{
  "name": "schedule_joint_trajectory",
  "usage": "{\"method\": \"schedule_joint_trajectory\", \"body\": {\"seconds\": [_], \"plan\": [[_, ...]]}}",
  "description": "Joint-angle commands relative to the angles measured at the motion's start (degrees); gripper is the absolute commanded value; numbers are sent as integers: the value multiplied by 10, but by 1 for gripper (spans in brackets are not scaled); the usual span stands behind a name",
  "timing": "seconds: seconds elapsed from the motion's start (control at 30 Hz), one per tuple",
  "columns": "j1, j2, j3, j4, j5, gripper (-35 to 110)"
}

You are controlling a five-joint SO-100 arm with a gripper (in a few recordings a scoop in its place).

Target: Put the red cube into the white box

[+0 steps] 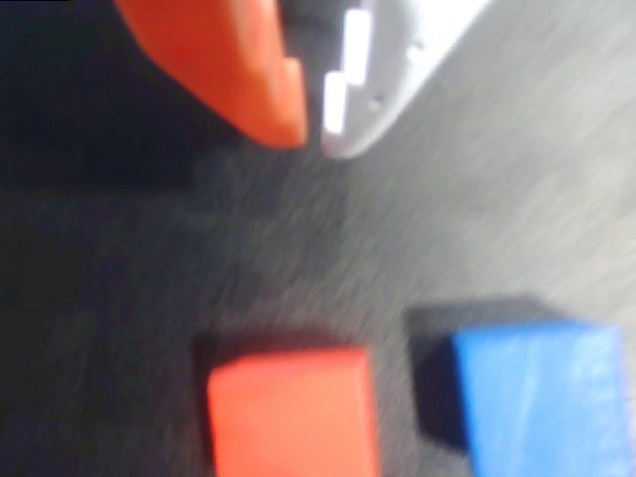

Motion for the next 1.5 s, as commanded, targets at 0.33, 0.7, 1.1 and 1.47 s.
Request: {"method": "schedule_joint_trajectory", "body": {"seconds": [0.33,0.7,1.1,1.47], "plan": [[-5,-130,-151,-30,-70,0],[-25,-195,-204,-36,-47,4],[-44,-190,-218,-15,-40,18],[-47,-214,-216,-31,-38,20]]}}
